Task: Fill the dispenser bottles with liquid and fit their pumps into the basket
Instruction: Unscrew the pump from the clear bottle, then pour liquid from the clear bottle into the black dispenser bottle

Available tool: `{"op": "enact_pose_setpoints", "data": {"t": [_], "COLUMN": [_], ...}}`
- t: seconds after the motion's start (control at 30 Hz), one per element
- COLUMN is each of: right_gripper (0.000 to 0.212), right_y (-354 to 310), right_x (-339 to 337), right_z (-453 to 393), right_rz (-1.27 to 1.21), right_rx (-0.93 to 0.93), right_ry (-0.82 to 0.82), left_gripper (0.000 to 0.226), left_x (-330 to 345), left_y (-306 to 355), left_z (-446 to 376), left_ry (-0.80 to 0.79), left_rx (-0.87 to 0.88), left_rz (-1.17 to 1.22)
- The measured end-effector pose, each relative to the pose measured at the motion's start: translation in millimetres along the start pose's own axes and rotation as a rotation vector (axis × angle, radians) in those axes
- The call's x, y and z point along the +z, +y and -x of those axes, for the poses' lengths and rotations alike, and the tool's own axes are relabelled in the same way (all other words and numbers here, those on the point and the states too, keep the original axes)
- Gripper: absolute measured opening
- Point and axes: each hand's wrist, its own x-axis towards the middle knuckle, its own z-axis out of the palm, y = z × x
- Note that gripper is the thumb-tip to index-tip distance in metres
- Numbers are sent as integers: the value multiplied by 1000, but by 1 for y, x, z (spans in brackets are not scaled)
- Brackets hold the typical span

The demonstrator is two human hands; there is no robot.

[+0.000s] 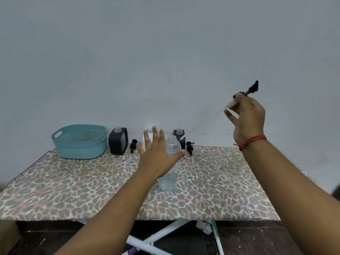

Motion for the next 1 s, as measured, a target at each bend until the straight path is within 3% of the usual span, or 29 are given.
{"op": "enact_pose_setpoints", "data": {"t": [0.13,0.33,0.47,0.67,0.93,1.0], "right_gripper": [13,17,26,46,16,44], "right_y": [15,41,58,87,117,127], "right_x": [-25,-61,-90,-126,-144,-143], "right_z": [-4,-8,-12,-32,-55,-59], "right_rz": [77,377,640,961,1419,1497], "right_rx": [81,216,202,276,342,335], "right_ry": [19,-121,-202,-306,-533,-630], "left_gripper": [119,89,85,83,85,84], "left_x": [-13,-16,23,92,138,144], "left_y": [12,70,111,119,116,115], "left_z": [6,19,32,36,18,18], "left_ry": [65,319,125,-165,-305,-310], "left_rx": [45,393,469,306,195,207], "left_rz": [25,-32,69,102,28,7]}}
